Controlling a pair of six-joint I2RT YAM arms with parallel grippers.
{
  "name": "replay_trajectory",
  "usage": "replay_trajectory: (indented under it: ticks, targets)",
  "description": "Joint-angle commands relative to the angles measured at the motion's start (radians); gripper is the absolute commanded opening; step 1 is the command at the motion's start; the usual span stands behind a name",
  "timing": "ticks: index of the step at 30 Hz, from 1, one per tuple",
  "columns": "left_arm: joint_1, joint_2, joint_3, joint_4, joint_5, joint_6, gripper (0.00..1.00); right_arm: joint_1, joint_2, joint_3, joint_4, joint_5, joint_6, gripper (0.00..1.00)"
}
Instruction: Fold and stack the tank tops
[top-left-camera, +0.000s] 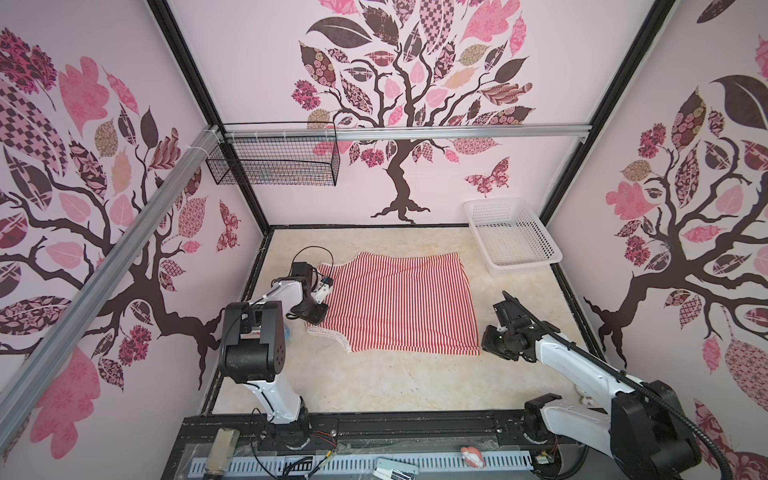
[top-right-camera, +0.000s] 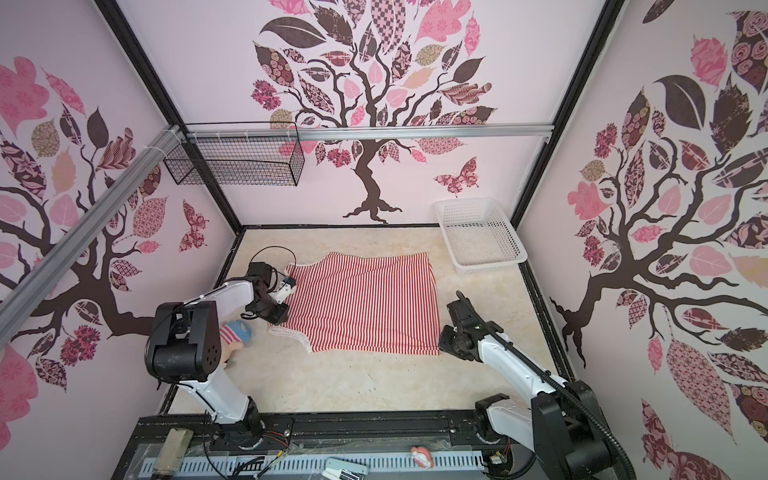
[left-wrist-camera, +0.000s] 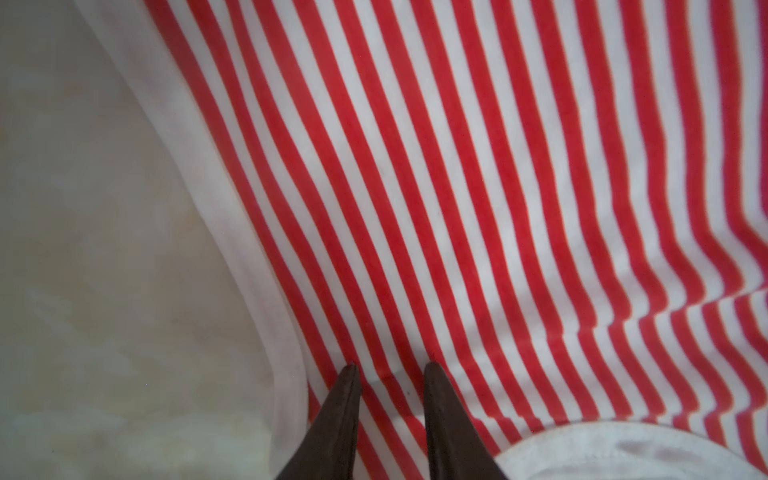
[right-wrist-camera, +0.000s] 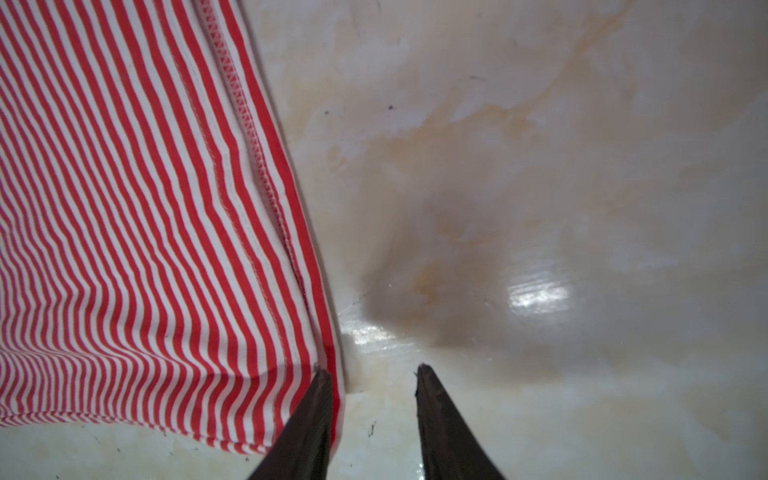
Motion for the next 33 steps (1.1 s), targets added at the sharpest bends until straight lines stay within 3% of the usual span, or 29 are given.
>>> replay_trajectory:
  ticks: [1, 5, 14, 16, 17, 26, 33]
  targets:
    - [0.01, -0.097, -0.006, -0.095, 0.07, 0.008, 0.33, 0.002, -0.012, 0.038, -0.026, -0.004, -0.009, 0.37]
    - [-0.017, -0.215, -0.006, -0.183, 0.159, 0.014, 0.41, 0.003, -0.004, 0.052, -0.021, -0.053, -0.03, 0.41]
    - [-0.16, -0.448, -0.183, -0.208, 0.154, 0.101, 0.43, 0.006, -0.003, 0.019, -0.014, -0.143, -0.036, 0.5]
    - [-0.188, -0.492, -0.223, -0.197, 0.158, 0.106, 0.47, 0.006, -0.013, 0.003, -0.01, -0.162, -0.031, 0.51]
    - [-0.209, -0.513, -0.243, -0.19, 0.158, 0.109, 0.54, 0.006, -0.019, -0.004, -0.009, -0.169, -0.027, 0.51]
    - [-0.476, -0.623, -0.404, 0.026, -0.053, 0.046, 0.64, 0.007, -0.036, -0.046, 0.005, -0.203, 0.0, 0.52]
    - [-0.527, -0.579, -0.425, 0.145, -0.157, 0.073, 0.65, 0.007, -0.026, -0.05, 0.023, -0.191, 0.033, 0.52]
